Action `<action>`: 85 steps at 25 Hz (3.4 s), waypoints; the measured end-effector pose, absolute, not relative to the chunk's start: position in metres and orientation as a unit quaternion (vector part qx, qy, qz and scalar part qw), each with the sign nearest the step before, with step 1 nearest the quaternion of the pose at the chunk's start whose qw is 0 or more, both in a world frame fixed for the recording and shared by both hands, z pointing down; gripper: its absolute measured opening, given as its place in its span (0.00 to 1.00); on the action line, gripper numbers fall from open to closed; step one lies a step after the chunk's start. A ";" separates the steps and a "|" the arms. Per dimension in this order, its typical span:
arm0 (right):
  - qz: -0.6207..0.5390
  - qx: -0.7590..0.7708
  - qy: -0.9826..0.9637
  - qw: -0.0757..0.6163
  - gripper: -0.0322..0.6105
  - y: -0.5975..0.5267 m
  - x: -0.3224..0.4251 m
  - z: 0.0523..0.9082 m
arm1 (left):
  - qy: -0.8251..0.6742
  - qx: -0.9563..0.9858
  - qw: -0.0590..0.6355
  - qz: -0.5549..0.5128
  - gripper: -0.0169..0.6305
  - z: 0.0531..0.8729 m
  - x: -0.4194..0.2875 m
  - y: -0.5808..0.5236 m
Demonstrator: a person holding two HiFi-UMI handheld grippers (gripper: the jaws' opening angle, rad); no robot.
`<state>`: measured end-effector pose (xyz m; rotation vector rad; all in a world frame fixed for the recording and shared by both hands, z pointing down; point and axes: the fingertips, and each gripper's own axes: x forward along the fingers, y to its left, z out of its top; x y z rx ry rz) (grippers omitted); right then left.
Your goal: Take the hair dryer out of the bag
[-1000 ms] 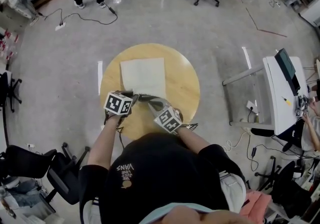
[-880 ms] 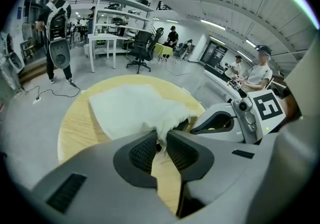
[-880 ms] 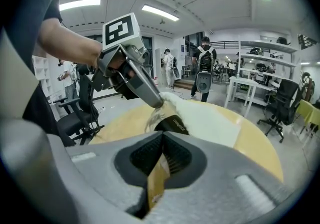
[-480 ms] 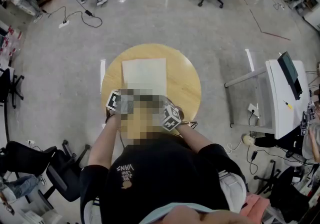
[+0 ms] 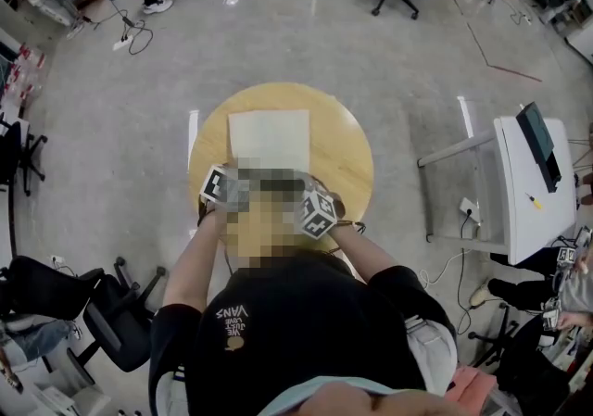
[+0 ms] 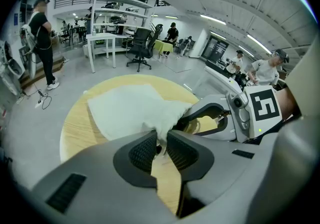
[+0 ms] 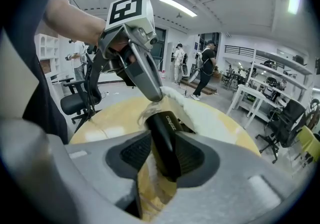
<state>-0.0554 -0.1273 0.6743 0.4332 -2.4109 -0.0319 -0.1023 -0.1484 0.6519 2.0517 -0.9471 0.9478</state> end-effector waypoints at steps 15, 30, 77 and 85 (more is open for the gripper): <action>-0.055 0.096 -0.917 0.383 0.51 -0.141 -0.058 0.684 | -0.358 0.785 0.343 0.371 0.14 0.655 -0.101 -0.155; -0.136 0.013 -0.875 0.464 0.60 -0.150 -0.064 0.713 | -0.350 0.783 0.360 0.367 0.14 0.669 -0.106 -0.165; -0.086 -0.143 -0.762 0.626 0.60 -0.158 -0.075 0.773 | -0.336 0.789 0.400 0.323 0.14 0.690 -0.125 -0.187; -0.086 -0.143 -0.763 0.625 0.60 -0.158 -0.076 0.774 | -0.341 0.788 0.397 0.325 0.14 0.693 -0.126 -0.187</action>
